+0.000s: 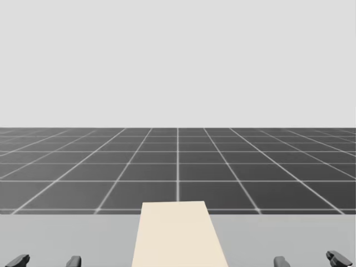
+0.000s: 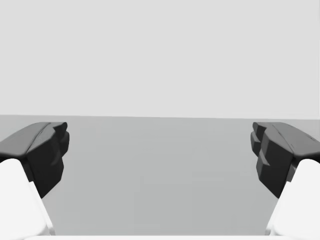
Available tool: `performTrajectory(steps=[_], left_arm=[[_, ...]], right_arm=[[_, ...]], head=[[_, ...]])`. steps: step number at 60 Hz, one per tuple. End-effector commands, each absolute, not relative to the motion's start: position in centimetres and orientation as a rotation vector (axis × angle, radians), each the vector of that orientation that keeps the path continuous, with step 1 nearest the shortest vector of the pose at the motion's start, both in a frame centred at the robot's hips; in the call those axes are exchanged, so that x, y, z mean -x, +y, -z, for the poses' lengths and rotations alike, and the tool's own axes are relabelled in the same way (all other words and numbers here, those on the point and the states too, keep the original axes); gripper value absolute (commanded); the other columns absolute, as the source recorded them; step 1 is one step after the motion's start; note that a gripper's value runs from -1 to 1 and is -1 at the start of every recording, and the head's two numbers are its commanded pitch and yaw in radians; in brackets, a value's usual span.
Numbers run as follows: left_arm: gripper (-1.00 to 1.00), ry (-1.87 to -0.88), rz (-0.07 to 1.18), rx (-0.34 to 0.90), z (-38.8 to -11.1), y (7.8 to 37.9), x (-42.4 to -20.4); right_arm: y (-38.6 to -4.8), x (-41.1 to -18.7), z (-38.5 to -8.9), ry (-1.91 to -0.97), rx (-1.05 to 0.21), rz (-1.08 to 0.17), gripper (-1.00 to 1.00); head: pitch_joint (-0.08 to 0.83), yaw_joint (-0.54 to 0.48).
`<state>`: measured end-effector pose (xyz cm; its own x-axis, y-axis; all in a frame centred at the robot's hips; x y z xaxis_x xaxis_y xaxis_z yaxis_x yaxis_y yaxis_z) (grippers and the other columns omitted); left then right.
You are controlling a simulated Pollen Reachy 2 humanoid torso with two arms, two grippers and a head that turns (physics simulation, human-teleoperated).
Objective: Retrieve the object from inside the box.
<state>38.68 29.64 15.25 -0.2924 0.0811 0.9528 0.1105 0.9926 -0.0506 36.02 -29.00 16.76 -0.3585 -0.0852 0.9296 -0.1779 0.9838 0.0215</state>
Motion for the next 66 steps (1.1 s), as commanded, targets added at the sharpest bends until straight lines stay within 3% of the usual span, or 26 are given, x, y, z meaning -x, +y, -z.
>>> performTrajectory(steps=[1, 8, 14, 23, 32, 46, 60, 66], left_arm=[[-1.0, -1.869, 0.034, 0.135, -15.2, 29.6, -38.7], [-1.0, -1.855, 0.041, 0.135, -15.1, 29.5, -38.8], [-1.0, -1.787, 0.084, 0.164, -14.6, 29.2, -38.9], [-1.0, -1.715, 0.277, 0.243, -13.9, 27.5, -38.1], [-1.0, -1.647, 0.524, 0.368, -13.5, 25.8, -36.5], [-1.0, -1.613, 0.762, 0.511, -13.4, 23.3, -34.1], [-1.0, -1.613, 0.823, 0.53, -13.3, 22.2, -33.4], [-1.0, -1.611, 0.823, 0.53, -13.2, 22.1, -33.4]], right_arm=[[-29.1, -35.8, -16.7, -1.913, -0.195, -0.089, -1.0], [-29.0, -36.0, -16.5, -1.897, -0.203, -0.096, -1.0], [-28.7, -36.2, -15.9, -1.847, -0.245, -0.144, -1.0], [-27.7, -35.8, -15.5, -1.806, -0.351, -0.244, -1.0], [-26.2, -34.4, -15.8, -1.777, -0.527, -0.421, -1.0], [-24.0, -32.1, -16.6, -1.764, -0.731, -0.611, -1.0], [-22.8, -32.2, -15.5, -1.742, -0.823, -0.646, -1.0], [-21.9, -33.3, -14.3, -1.741, -0.793, -0.627, -1.0]], head=[[-0.003, 0.0], [0.0, 0.0], [0.003, 0.0], [0.006, 0.0], [0.004, 0.0], [0.006, -0.01], [0.024, -0.02], [0.036, -0.03]])
